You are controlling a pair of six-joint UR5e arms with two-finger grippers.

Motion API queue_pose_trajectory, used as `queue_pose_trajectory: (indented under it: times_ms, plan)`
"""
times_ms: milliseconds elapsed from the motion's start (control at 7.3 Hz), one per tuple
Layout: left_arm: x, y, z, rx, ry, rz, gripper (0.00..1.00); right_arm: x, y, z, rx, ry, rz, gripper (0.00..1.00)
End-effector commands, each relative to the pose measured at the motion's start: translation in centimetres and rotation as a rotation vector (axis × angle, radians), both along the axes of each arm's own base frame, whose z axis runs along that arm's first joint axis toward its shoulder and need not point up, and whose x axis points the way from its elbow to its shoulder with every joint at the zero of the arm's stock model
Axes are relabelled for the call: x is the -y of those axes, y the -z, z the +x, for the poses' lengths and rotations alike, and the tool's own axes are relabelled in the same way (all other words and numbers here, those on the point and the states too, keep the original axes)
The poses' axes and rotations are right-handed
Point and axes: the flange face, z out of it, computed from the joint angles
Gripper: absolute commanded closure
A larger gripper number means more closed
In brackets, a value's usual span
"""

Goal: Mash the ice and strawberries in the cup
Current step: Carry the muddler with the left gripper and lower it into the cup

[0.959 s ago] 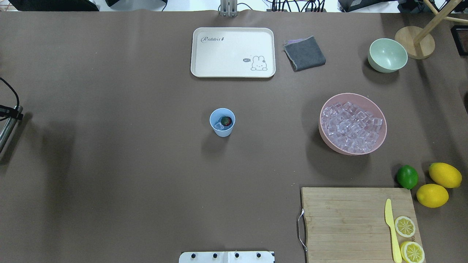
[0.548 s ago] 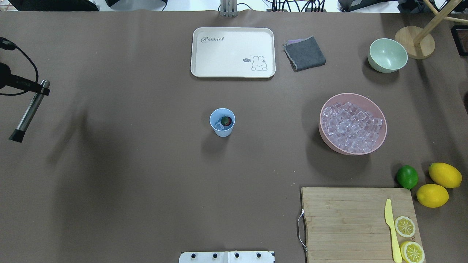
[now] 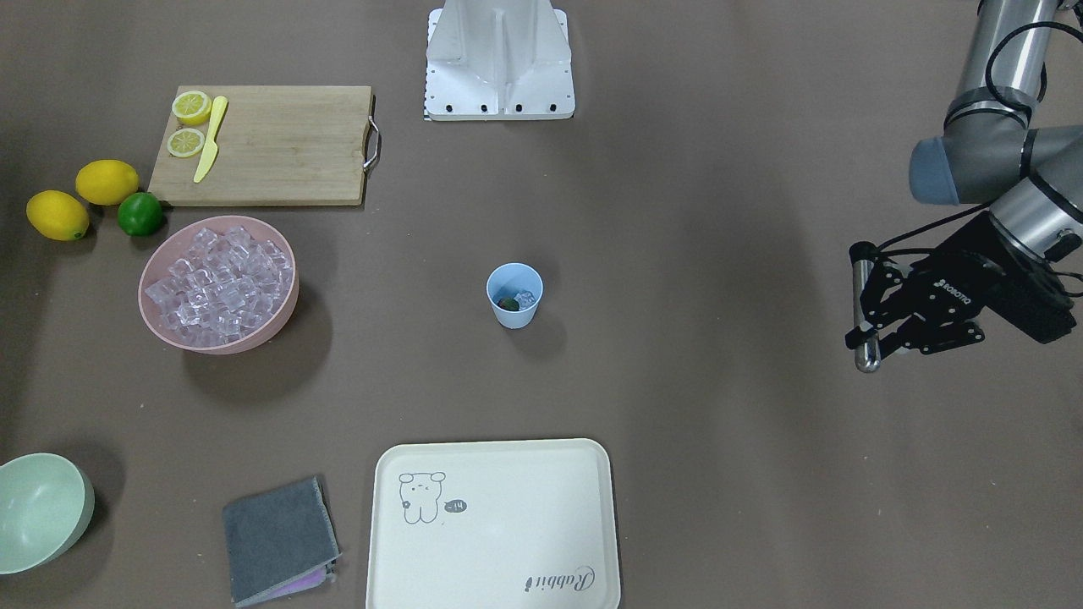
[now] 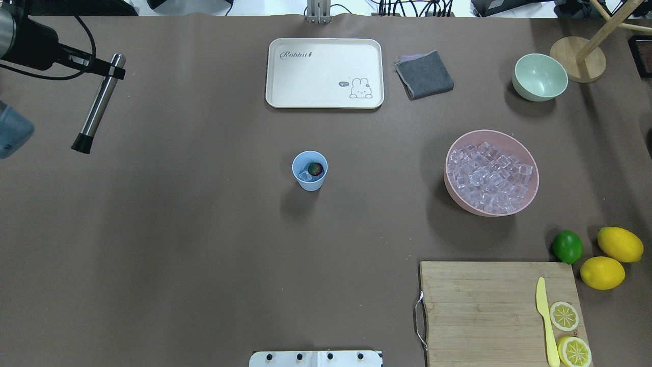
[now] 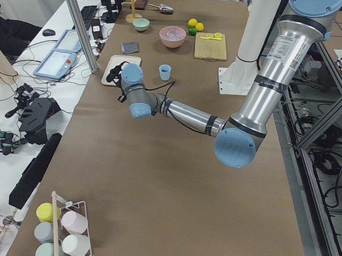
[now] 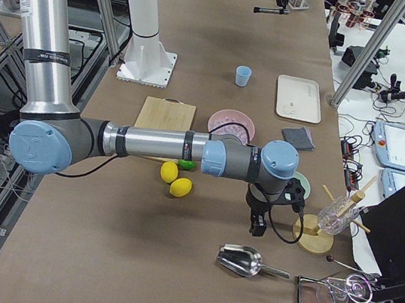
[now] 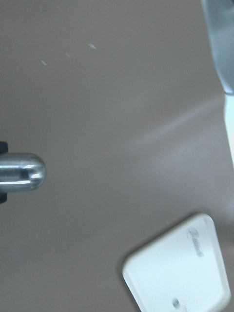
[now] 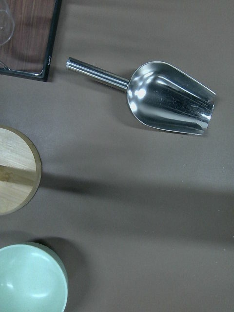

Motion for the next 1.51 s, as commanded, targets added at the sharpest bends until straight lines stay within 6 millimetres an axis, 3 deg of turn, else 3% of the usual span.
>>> queue_pose_trajectory:
  times_ms: [0,137,274,411,685,822,1096,1232,1369]
  plan:
    - [-3.8,4.8,5.7,-0.223,0.099,0.103,1.0,0.0,0.3,0.3,-0.005,-0.005,-0.001,0.01]
    - [-8.1,6.1,12.7,-0.342,0.166,0.213,1.0,0.0,0.4,0.3,-0.005,-0.005,0.001,0.01]
    - [-12.2,8.0,18.3,-0.449,0.21,0.25,1.0,0.0,0.6,0.3,-0.002,-0.006,-0.005,0.01]
    - [-12.7,12.3,20.1,-0.523,0.232,0.284,1.0,0.1,0.8,0.4,-0.004,-0.006,-0.002,0.01]
    - [-13.1,18.0,19.0,-0.621,0.26,0.505,1.0,0.0,0.8,0.8,-0.002,-0.014,-0.002,0.01]
    - [-12.7,17.7,19.3,-0.607,0.307,0.551,1.0,0.0,1.0,0.9,-0.002,-0.015,0.001,0.01]
    - [-12.3,17.2,26.3,-0.626,0.336,0.614,1.0,-0.1,1.1,1.1,0.001,-0.02,0.002,0.01]
    - [-11.8,17.9,27.5,-0.604,0.369,0.651,1.0,-0.1,1.1,1.1,0.001,-0.019,0.005,0.01]
    - [-10.9,16.8,28.2,-0.566,0.414,0.629,1.0,-0.3,1.4,1.2,0.001,-0.022,0.01,0.01]
